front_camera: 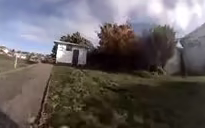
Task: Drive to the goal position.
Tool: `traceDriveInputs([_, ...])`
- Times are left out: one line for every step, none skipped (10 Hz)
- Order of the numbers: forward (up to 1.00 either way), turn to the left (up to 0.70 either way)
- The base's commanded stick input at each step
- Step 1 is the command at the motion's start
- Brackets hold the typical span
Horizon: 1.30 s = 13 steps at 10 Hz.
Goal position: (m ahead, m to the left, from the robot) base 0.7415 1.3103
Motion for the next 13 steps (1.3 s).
traceDriveInputs([0.7, -0.14])
traceDriveInputs([0.7, -0.14])
traceDriveInputs([0.7, -0.14])
traceDriveInputs([0.7, -0.14])
traceDriveInputs([0.7, -0.14])
traceDriveInputs([0.7, -0.14])
traceDriveInputs([0.7, -0.14])
traceDriveInputs([0.7, -0.14])
traceDriveInputs([0.7, -0.14])
traceDriveInputs([0.7, -0.14])
traceDriveInputs([0.7, -0.14])
traceDriveInputs([0.7, -0.14])
traceDriveInputs([0.7, -0.14])
